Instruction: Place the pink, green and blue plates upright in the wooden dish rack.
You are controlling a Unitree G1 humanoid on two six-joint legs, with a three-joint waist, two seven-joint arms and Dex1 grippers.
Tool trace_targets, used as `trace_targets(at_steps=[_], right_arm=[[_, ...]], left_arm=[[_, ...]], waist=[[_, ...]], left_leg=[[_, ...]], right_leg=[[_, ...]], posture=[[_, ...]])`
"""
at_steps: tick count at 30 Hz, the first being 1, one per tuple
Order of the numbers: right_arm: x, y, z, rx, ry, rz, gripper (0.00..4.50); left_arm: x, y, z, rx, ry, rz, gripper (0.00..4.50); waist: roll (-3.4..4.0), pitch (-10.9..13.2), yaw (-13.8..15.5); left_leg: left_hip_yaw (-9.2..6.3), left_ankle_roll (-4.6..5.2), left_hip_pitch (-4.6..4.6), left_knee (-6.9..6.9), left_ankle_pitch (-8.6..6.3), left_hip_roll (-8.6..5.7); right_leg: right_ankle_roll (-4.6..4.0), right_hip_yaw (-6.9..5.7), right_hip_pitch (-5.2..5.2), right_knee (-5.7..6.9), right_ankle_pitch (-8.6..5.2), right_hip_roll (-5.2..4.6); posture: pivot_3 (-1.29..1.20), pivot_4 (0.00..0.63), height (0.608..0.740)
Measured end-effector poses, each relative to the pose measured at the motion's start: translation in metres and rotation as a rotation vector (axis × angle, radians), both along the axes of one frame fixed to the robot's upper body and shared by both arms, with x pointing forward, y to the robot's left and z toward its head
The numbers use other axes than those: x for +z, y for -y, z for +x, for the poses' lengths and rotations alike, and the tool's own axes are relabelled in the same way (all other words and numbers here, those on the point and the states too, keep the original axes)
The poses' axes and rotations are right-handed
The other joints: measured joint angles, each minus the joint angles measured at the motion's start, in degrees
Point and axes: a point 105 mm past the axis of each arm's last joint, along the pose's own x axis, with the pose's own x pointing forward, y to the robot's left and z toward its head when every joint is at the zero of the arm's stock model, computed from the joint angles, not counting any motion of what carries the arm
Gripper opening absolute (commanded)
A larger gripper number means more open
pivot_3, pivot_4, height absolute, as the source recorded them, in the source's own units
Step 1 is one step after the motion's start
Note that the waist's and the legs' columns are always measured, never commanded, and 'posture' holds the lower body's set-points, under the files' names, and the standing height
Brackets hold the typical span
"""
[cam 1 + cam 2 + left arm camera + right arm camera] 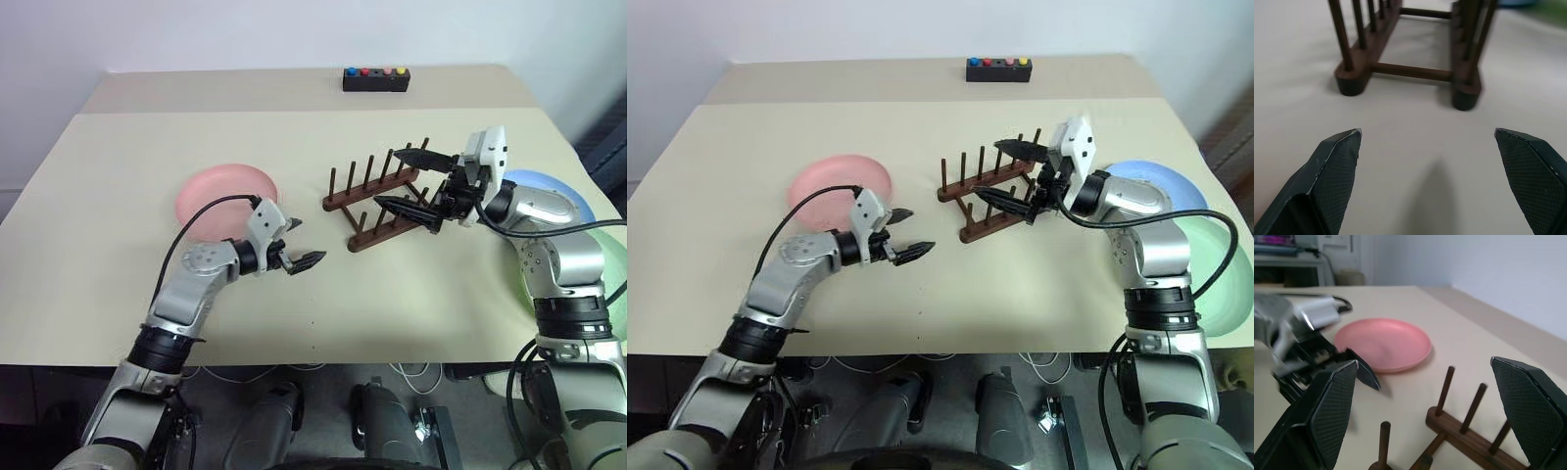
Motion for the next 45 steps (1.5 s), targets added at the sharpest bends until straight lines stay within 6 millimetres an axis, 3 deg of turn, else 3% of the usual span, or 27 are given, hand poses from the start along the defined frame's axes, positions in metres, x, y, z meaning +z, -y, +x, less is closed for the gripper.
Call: trace_targets(at_steps=[8, 17, 20, 23, 26, 27, 33, 36, 41, 45], right_arm=[[-0.003, 0.011, -0.008, -0.064, -0.005, 0.001, 4.45], [-0.004, 0.015, -0.011, -0.092, -0.002, 0.012, 4.45], [-0.003, 0.015, -0.010, -0.098, 0.000, 0.014, 4.50], [-0.003, 0.015, -0.010, -0.101, 0.002, 0.015, 4.50], [-0.002, 0.015, -0.010, -0.105, 0.003, 0.017, 4.50], [-0.003, 0.015, -0.010, -0.106, 0.003, 0.017, 4.50], [-0.001, 0.014, -0.011, -0.102, 0.011, 0.016, 4.50], [0.000, 0.016, -0.011, -0.100, 0.011, 0.034, 4.50], [0.009, 0.034, -0.017, -0.080, -0.017, 0.104, 4.50], [-0.005, 0.050, -0.035, -0.025, -0.125, 0.019, 4.50]], left_arm=[[-0.003, 0.039, 0.000, -0.074, -0.052, -0.051, 4.50], [-0.013, 0.051, 0.002, -0.106, -0.107, -0.015, 4.50], [-0.020, 0.061, 0.004, -0.104, -0.130, -0.004, 3.74], [-0.020, 0.072, 0.008, -0.108, -0.142, -0.001, 2.49], [-0.021, 0.078, 0.011, -0.103, -0.146, 0.004, 0.95], [-0.016, 0.080, 0.012, -0.107, -0.121, 0.001, 0.78], [-0.014, 0.076, 0.012, -0.115, -0.104, 0.012, 0.78], [-0.013, 0.061, 0.006, -0.148, -0.094, 0.029, 0.78], [0.003, 0.041, 0.001, -0.210, -0.080, 0.025, 0.78], [0.005, 0.026, -0.002, -0.273, -0.043, 0.072, 0.78]], waist=[[0.00, 0.0, -0.2], [-0.02, 0.0, 0.0], [-0.02, 0.0, 0.0], [-0.03, 0.0, 0.0], [-0.03, 0.0, 0.0], [-0.04, 0.0, 0.0], [-0.03, -0.1, -0.2], [-0.03, -0.1, -0.4], [-0.03, -0.1, -0.1], [-0.03, -0.1, 0.1]], left_leg=[[0.02, 0.01, 0.00, 0.04, 0.00, 0.00], [0.03, 0.01, 0.00, 0.06, 0.00, -0.01], [0.03, 0.01, 0.00, 0.07, 0.00, -0.01], [0.03, 0.02, 0.00, 0.08, 0.00, -0.01], [0.04, 0.00, 0.00, 0.08, 0.01, -0.01], [0.04, 0.00, 0.00, 0.09, 0.01, -0.01], [0.06, 0.02, 0.04, 0.08, 0.00, 0.00], [0.05, -0.04, 0.04, 0.06, 0.03, 0.01], [0.06, 0.02, 0.03, 0.06, 0.00, 0.00], [0.08, 0.07, 0.03, 0.07, -0.03, -0.02]], right_leg=[[0.03, 0.00, 0.02, 0.01, 0.02, 0.01], [0.04, 0.00, 0.04, 0.00, 0.02, 0.01], [0.04, 0.00, 0.04, 0.00, 0.02, 0.02], [0.05, -0.01, 0.06, 0.00, 0.03, 0.02], [0.06, -0.01, 0.06, 0.00, 0.03, 0.02], [0.06, -0.01, 0.06, 0.01, 0.03, 0.02], [0.06, 0.00, 0.09, 0.01, 0.03, 0.04], [0.06, 0.01, 0.06, 0.03, 0.03, 0.04], [0.06, 0.02, 0.07, 0.00, 0.03, 0.09], [0.06, 0.00, 0.12, -0.06, 0.03, 0.07]], posture=[[0.00, 0.150, 0.740], [0.00, 0.150, 0.740], [0.00, 0.150, 0.740], [0.00, 0.150, 0.740], [0.00, 0.150, 0.740], [0.00, 0.150, 0.740], [0.00, 0.150, 0.740], [0.00, 0.150, 0.740], [0.00, 0.150, 0.740], [0.00, 0.150, 0.740]])
